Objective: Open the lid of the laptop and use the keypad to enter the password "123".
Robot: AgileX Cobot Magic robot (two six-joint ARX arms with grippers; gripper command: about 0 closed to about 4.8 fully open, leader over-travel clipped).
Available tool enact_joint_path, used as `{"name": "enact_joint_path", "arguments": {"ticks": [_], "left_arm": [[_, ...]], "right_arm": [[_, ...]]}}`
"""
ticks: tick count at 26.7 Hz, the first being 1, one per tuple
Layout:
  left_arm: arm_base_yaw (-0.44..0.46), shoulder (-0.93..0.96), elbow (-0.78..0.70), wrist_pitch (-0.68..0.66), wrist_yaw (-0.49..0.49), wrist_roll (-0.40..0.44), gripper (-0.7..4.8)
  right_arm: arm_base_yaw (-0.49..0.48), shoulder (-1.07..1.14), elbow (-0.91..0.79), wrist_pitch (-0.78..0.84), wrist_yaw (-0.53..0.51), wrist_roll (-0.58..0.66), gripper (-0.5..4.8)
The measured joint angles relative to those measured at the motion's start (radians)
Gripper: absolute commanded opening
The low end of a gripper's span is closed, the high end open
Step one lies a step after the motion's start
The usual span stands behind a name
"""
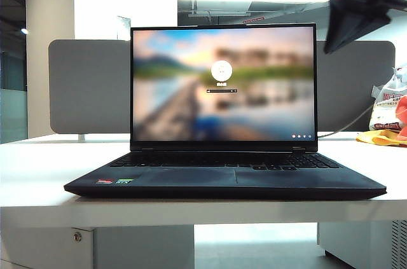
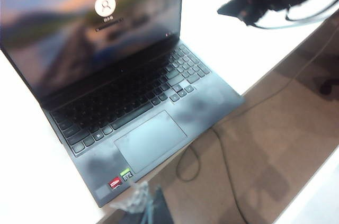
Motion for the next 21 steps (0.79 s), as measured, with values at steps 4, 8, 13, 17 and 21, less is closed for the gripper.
{"name": "enact_joint_path", "arguments": {"ticks": [4,8,13,17,21], "left_arm": [[0.000,-0.043,0.000,-0.007,-0.004,-0.020,-0.06],[0.000,-0.071,-0.005,-0.011,-0.021,-0.044,-0.06],[0.000,-0.095,-0.060,-0.011,-0.023,-0.071,-0.06],[0.000,-0.155,-0.150,0.008,-0.028,-0.108,-0.06],[0.000,-0.257,-0.274,0.066,-0.058,-0.146,-0.06]], "right_arm": [[0.000,-0.159,-0.163,0.052,-0.008,0.060,-0.02],[0.000,-0.284,-0.291,0.057,-0.014,0.078,-0.02],[0.001,-0.390,-0.362,0.063,-0.016,0.103,-0.02],[0.001,-0.473,-0.408,0.071,-0.021,0.108,-0.02],[0.002,-0.583,-0.472,0.078,-0.023,0.110,-0.02]]}}
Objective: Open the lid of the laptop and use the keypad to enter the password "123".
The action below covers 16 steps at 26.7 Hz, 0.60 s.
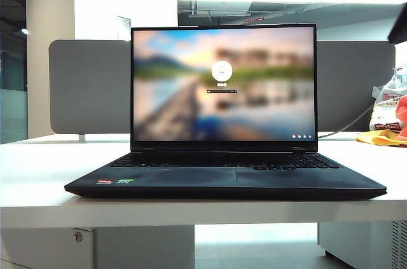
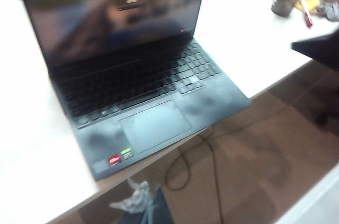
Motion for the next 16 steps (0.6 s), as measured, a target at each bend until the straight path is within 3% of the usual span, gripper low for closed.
{"name": "enact_joint_path", "arguments": {"ticks": [8,16], "left_arm": [[0.000,-0.175,-0.243,0.110,-0.014,-0.047,-0.05],[0.000,-0.185,-0.280,0.148,0.007,-0.036,-0.04]], "right_arm": [[0.000,-0.214,-0.154,0.000,-0.016,0.000,-0.02],[0.000,-0.345,-0.241,-0.011,-0.108,0.000,-0.01]]}}
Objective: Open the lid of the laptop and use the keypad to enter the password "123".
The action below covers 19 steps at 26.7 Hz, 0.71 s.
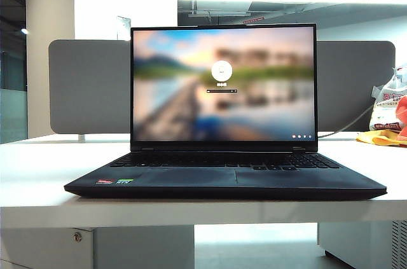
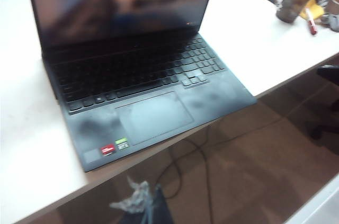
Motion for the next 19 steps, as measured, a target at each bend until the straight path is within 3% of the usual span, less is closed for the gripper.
{"name": "enact_joint_path", "arguments": {"ticks": [19], "left_arm": [[0.000,-0.001,0.000,0.026,0.002,0.004,-0.04]], "right_arm": [[0.001,-0.050,-0.010,-0.018,0.002,0.000,-0.01]]}}
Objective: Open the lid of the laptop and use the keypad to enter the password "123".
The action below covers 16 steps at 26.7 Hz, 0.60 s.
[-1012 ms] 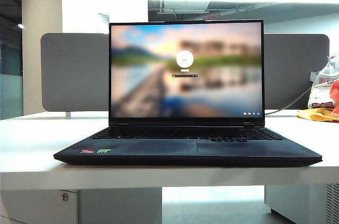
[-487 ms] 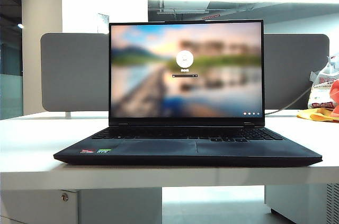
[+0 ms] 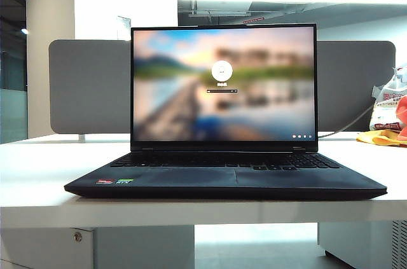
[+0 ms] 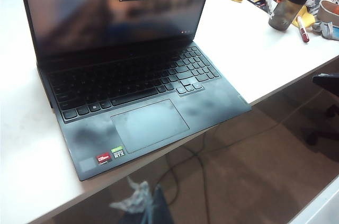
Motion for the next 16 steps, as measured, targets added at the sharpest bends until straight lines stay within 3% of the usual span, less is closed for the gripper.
{"name": "enact_joint_path", "arguments": {"ticks": [3,7,10,13,16], "left_arm": [[0.000,0.000,0.000,0.002,-0.016,0.076,-0.04],[0.000,0.000,-0.011,0.011,-0.119,0.301,-0.04],[0.011,-0.002,-0.084,0.112,-0.225,0.452,-0.04],[0.134,0.000,-0.163,0.298,-0.234,0.504,-0.04],[0.267,-0.004,-0.263,0.500,-0.106,0.507,-0.04]], "right_arm": [[0.000,0.000,0.000,0.000,0.000,0.000,-0.01],[0.000,0.000,0.000,0.000,0.000,0.000,-0.01],[0.000,0.000,0.000,0.000,0.000,0.000,-0.01],[0.000,0.000,0.000,0.000,0.000,0.000,-0.01],[0.000,0.000,0.000,0.000,0.000,0.000,-0.01]]}}
